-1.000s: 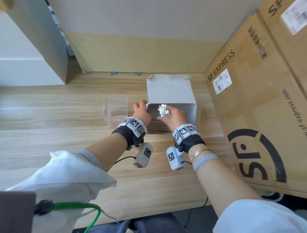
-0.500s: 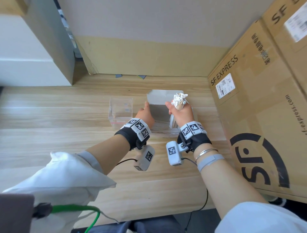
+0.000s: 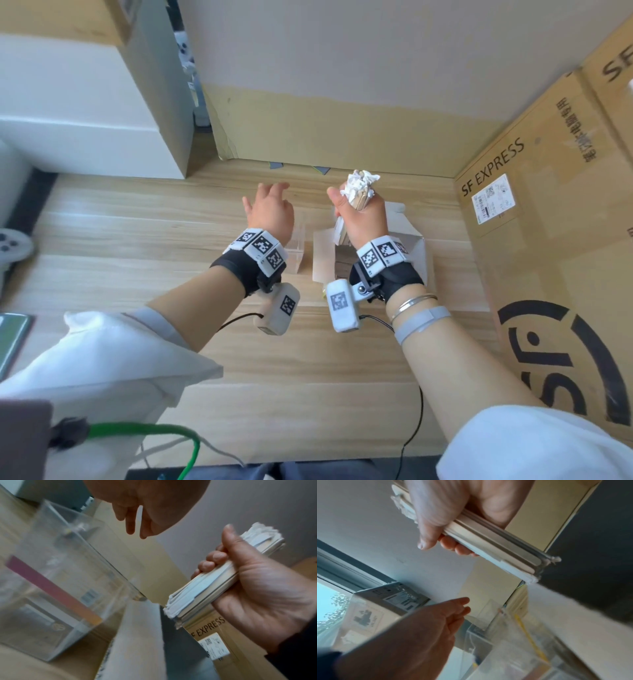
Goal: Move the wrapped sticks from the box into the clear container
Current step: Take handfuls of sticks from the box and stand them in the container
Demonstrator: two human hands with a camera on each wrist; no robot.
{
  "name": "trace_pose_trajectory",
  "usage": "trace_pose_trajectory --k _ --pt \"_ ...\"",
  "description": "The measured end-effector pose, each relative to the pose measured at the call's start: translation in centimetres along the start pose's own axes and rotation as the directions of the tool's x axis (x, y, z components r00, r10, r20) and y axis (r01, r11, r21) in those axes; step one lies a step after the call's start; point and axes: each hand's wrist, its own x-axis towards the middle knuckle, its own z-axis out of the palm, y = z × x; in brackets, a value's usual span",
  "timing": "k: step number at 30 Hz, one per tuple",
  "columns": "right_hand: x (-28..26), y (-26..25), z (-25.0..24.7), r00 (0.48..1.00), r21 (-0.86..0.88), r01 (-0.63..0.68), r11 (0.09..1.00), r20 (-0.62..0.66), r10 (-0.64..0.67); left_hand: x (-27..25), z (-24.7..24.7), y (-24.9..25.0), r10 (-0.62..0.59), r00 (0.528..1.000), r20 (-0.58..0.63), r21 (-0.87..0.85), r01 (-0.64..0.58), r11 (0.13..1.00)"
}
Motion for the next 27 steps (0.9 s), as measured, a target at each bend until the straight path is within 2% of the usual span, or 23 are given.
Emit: trace_pose_trajectory --k 5,9,14,17,20,22,24,27 --pt "0.4 -2.0 3.4 0.998 0.073 0.028 0.997 0.056 -0.032 1.0 -0.9 -3.0 -0.139 0.982 0.131 -0.130 0.156 0.979" --pt "0.5 -2.4 5.4 0.995 0.092 0.050 0.995 0.083 -0.057 0.9 -1.1 -3.9 -0.105 0.975 0.194 -0.189 0.142 0.972" --pt "0.3 -0.7 7.4 0.992 0.022 -0.026 0.999 0.124 0.023 0.6 -1.3 -3.7 -0.069 0.972 0.224 -0.221 0.119 0.968" --pt "0.7 0.7 7.5 0.995 -0.012 -0.033 0.999 0.095 0.034 0.7 -1.2 -3.9 -0.059 0.976 0.208 -0.228 0.107 0.968" --pt "0.8 2.1 7.5 0.984 -0.082 -0.162 0.983 0.061 0.167 0.8 -1.1 -4.1 -0.062 0.974 0.217 -0.244 0.116 0.963" --pt "0.8 3.0 7.4 0.969 -0.200 -0.213 0.956 0.085 0.234 0.9 -1.1 -4.1 -0.064 0.973 0.221 -0.260 0.121 0.958" --pt "0.5 3.2 7.1 0.961 -0.283 -0.198 0.938 0.134 0.243 0.8 -1.0 -4.0 -0.065 0.973 0.221 -0.268 0.124 0.955" --pt "0.2 2.8 6.4 0.966 -0.292 -0.061 0.954 0.222 0.129 0.8 -1.0 -4.0 -0.068 0.972 0.223 -0.262 0.127 0.957"
